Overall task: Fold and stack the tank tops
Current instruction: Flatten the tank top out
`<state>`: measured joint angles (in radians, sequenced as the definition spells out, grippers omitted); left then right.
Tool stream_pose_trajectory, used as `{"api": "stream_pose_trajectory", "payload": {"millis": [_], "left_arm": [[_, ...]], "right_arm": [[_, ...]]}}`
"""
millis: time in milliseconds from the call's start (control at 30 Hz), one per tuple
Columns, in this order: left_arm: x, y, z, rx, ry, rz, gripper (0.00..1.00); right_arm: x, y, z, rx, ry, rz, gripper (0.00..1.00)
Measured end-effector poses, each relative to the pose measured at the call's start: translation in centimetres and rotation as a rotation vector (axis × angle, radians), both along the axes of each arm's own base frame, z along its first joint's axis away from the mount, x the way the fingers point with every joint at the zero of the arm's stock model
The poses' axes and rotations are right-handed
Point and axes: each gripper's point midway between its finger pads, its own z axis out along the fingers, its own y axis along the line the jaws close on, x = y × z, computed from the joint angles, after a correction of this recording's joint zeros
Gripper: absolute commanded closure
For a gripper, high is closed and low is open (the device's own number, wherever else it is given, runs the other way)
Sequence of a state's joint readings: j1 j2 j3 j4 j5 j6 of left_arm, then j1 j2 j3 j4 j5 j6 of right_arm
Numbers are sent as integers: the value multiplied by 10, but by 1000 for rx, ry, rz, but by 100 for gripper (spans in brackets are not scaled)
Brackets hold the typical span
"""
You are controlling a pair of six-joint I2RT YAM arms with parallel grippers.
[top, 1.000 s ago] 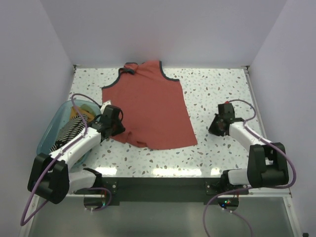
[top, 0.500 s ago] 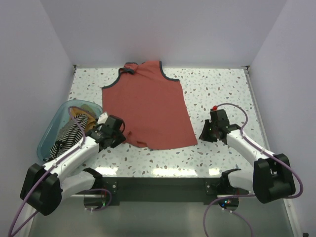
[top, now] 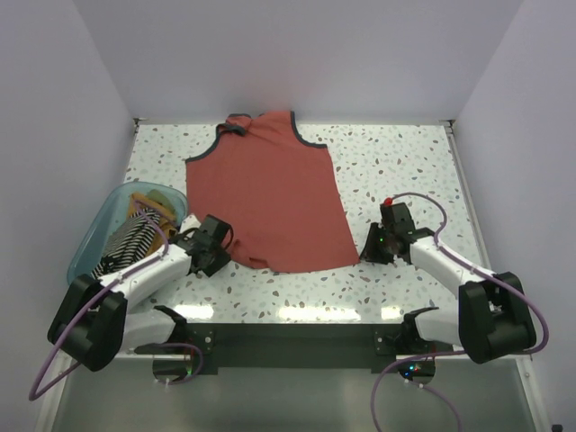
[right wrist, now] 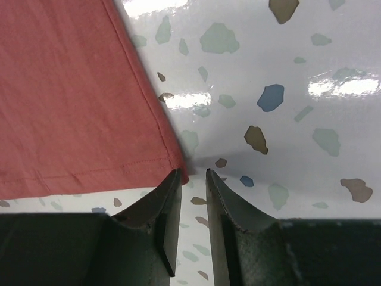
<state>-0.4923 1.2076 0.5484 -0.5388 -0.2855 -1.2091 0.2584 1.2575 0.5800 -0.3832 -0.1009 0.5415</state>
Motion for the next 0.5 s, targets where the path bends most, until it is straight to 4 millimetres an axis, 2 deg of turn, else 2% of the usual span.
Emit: {"api": "stream_pose_trajectory", "payload": {"millis": [267, 367, 467, 500], "left_arm": [[11, 0, 0, 28, -13, -11, 63], [14, 0, -1, 42, -12, -10, 66], [16, 1, -1, 56, -13, -8, 69], [17, 2, -1, 62, -13, -11, 70]], "right_arm": [[-9, 21, -4, 15, -1, 50, 71], [-10, 28, -7, 19, 1, 65, 72], [-8, 28, -8, 14, -5, 52, 87], [-7, 27, -9, 10, -3, 45, 99]]}}
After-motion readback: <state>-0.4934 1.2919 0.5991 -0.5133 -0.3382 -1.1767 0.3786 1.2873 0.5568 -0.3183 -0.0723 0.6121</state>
